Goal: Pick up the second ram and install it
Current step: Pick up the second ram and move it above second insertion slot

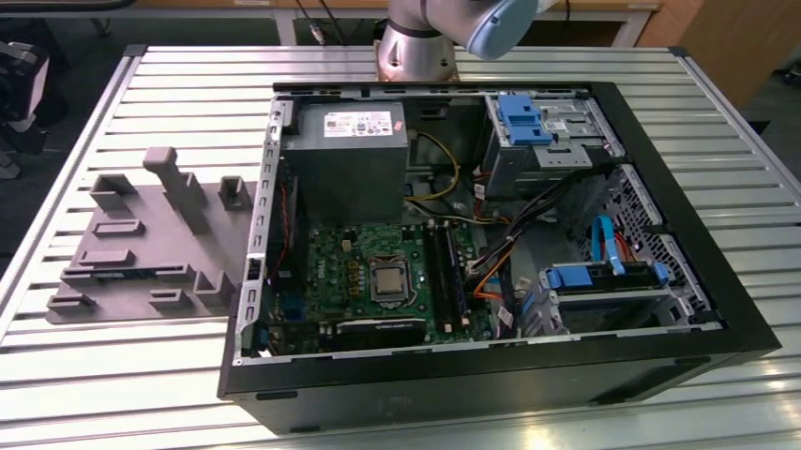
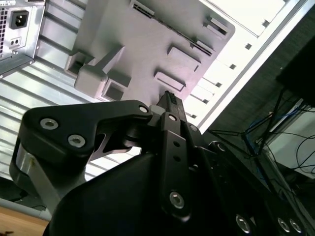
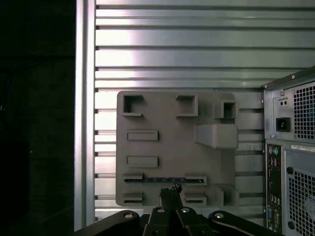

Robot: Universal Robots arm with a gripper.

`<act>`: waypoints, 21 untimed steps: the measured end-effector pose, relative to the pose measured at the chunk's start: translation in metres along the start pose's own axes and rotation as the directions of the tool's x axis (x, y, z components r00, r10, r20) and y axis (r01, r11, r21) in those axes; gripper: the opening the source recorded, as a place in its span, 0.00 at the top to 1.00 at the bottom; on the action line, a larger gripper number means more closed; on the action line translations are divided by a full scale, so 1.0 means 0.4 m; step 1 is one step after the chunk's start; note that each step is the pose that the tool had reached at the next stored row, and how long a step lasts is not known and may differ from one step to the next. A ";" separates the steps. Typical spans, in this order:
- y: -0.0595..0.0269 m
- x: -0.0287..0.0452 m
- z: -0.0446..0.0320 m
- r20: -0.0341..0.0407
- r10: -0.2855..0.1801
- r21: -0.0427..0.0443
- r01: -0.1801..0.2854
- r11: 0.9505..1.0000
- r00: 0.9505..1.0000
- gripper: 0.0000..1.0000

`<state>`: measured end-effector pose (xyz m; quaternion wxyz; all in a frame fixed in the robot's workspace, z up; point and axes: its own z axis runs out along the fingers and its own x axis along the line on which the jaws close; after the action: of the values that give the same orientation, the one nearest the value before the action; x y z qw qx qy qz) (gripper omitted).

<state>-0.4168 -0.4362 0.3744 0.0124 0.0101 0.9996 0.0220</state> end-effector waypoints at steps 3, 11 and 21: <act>0.000 0.000 0.000 -0.002 -0.038 -0.001 0.038 0.999 0.999 0.89; -0.001 0.001 0.002 -0.006 -0.136 -0.002 0.136 0.991 0.991 0.89; -0.001 0.001 0.006 -0.014 -0.249 0.015 0.249 0.968 0.968 0.89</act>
<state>-0.4171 -0.4366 0.3721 0.0091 -0.1155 0.9932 0.0120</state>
